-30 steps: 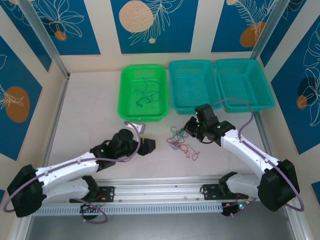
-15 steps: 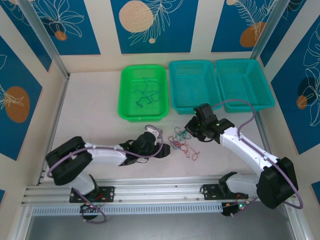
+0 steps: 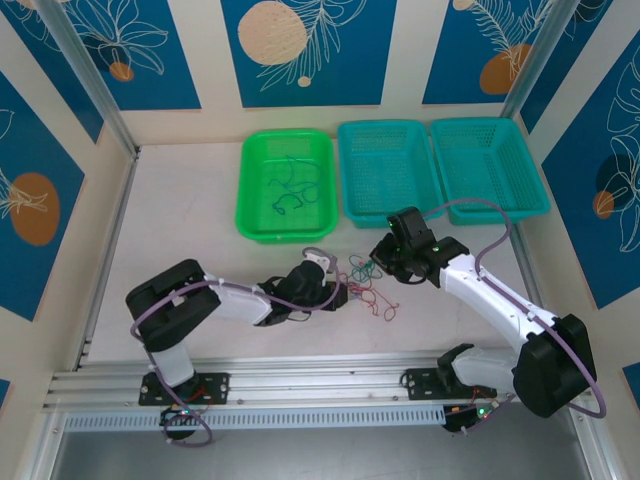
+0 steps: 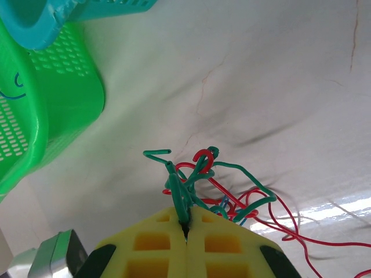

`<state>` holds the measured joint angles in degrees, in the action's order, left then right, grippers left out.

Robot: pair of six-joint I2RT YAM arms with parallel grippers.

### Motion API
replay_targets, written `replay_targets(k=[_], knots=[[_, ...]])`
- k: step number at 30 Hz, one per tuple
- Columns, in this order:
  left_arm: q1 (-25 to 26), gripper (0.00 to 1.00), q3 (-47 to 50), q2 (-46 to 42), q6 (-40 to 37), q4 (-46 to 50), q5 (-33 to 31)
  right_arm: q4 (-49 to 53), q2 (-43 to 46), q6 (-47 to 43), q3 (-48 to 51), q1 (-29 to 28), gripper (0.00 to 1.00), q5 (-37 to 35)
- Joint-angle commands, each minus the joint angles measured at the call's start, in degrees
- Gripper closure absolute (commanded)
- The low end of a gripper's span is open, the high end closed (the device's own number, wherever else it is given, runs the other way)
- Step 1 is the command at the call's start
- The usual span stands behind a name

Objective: Untangle the cables

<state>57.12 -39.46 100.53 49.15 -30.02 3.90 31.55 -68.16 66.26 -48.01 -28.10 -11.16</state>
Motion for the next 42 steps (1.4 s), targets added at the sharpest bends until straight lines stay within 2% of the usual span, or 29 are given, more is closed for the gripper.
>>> replay_targets(k=[1, 2, 7, 11, 19, 26, 32, 37, 42], knots=[[-0.3, 0.97, -0.5, 0.2, 0.7, -1.4, -0.9, 1.6, 0.3, 0.7, -1.3, 0.4, 1.00, -0.8], [-0.4, 1.00, -0.2, -0.2, 0.7, -1.2, -1.2, 1.8, 0.3, 0.9, -1.1, 0.5, 1.00, -1.0], [-1.1, 1.00, 2.3, -3.1, 0.3, 0.3, -2.4, 2.8, 0.7, 1.1, 0.2, 2.5, 1.00, -0.9], [-2.5, 1.00, 5.2, -7.3, -0.7, 2.7, -3.4, 3.8, 2.5, 0.9, 2.0, 6.2, 1.00, -0.8], [-7.5, 1.00, 12.7, -18.2, -2.5, 7.7, -4.9, 5.5, 8.7, -0.5, 7.9, 22.1, 1.00, 2.2], [-13.5, 1.00, 18.1, -28.9, -4.8, 14.2, -4.5, 6.5, 12.3, -3.1, 10.7, 35.8, 1.00, 8.1], [-17.6, 1.00, 20.6, -38.9, -7.2, 20.4, -3.8, 7.0, 14.0, -4.0, 11.1, 38.6, 1.00, 9.7], [-20.0, 1.00, 20.5, -47.3, -10.6, 27.8, -5.7, 9.0, 14.8, -5.0, 9.7, 39.6, 1.00, 7.4], [-27.1, 1.00, 22.3, -54.7, -12.9, 34.6, -4.2, 11.6, 15.8, -5.2, 8.7, 44.5, 1.00, 7.2]])
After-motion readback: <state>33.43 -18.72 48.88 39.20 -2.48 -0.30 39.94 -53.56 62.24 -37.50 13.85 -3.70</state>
